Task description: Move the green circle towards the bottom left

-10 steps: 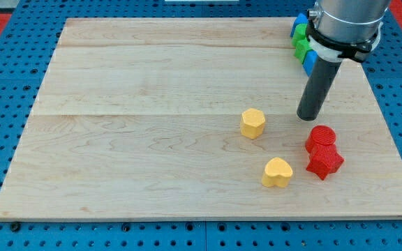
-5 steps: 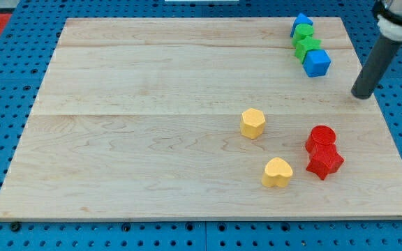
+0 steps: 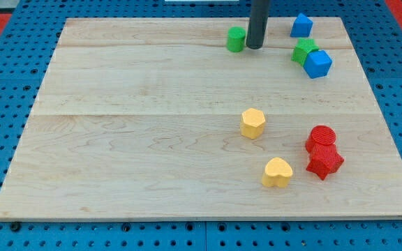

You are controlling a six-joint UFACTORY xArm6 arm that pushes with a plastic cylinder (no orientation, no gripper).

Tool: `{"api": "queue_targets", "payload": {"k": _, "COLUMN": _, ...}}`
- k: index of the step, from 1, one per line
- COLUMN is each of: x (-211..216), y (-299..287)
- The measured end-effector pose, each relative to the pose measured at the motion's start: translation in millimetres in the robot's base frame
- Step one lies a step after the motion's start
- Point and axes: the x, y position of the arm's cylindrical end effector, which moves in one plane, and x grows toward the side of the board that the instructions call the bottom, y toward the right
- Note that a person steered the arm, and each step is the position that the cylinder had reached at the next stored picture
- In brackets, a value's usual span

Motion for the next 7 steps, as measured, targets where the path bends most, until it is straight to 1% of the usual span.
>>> {"api": "queue_targets", "payload": {"k": 1, "x": -23.0, "y": 23.5}}
{"api": "queue_targets", "payload": {"k": 2, "x": -28.9, "y": -57.8}}
{"api": "queue_targets", "payload": {"k": 3, "x": 12.5, "y": -146.8}}
{"api": "queue_targets", "payload": {"k": 4, "x": 71.5, "y": -188.2}}
{"api": "queue_targets", "payload": {"k": 5, "x": 101.2, "y": -237.1}}
{"api": "queue_targets", "payload": {"k": 6, "x": 112.1, "y": -264.1}}
{"api": "queue_targets", "payload": {"k": 7, "x": 112.5, "y": -272.3}}
